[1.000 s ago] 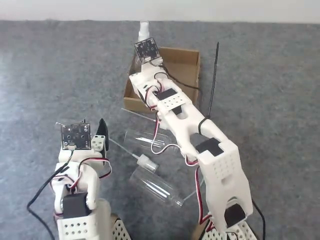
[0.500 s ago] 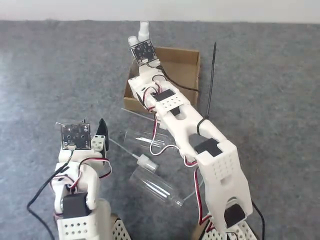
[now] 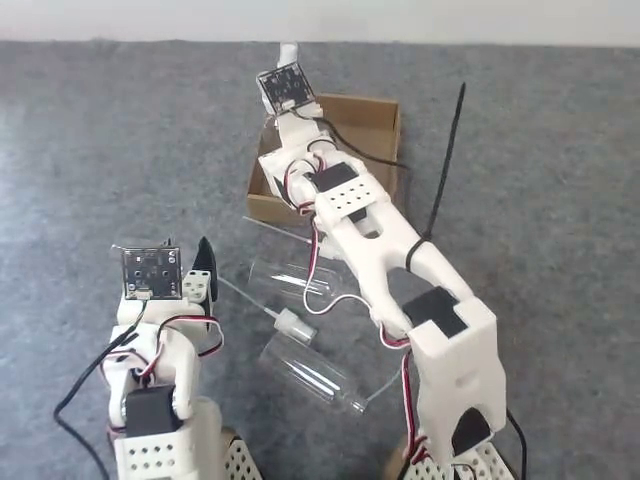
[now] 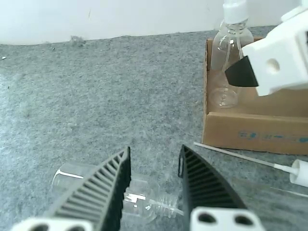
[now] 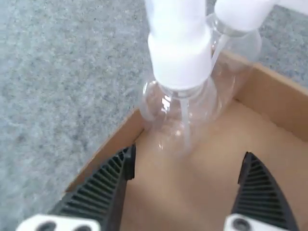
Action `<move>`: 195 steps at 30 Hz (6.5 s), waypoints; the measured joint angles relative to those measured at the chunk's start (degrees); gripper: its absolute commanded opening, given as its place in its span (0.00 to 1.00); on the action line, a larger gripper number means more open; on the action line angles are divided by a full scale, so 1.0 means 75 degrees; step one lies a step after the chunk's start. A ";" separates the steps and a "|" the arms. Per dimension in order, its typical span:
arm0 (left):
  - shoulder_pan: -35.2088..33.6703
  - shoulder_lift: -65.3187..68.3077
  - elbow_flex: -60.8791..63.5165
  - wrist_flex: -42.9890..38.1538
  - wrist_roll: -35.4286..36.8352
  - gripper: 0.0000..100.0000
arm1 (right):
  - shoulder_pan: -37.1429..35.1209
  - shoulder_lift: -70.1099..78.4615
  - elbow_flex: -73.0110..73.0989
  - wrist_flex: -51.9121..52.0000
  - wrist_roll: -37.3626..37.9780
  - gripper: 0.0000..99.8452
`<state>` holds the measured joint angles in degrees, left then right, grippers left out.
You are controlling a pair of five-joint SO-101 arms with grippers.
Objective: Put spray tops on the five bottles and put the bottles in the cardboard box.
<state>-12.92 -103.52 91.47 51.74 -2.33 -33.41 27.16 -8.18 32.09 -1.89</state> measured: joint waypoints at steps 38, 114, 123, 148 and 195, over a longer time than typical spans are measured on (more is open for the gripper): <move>-0.1395 0.0000 0.0000 -0.0481 0.0258 0.15 | 0.0000 -0.3704 0.0012 0.4970 0.0000 0.29; -0.1629 0.0000 0.0188 -0.0926 0.0504 0.15 | -0.3915 -0.9600 0.7631 0.4982 0.0023 0.30; -0.1618 0.0000 0.0223 -0.1102 0.0504 0.15 | -0.3915 -0.9600 0.8862 0.3563 0.0023 0.29; -0.1618 0.0000 0.0223 -0.1102 0.0504 0.15 | -0.3938 -0.9600 1.0233 0.2450 0.0000 0.29; -0.1618 0.0000 0.0223 -0.1102 0.0539 0.15 | -0.2485 -0.9600 0.9412 0.2942 -0.1489 0.14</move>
<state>-25.05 -103.52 93.14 43.47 1.71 -52.04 -44.84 62.42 54.15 -13.05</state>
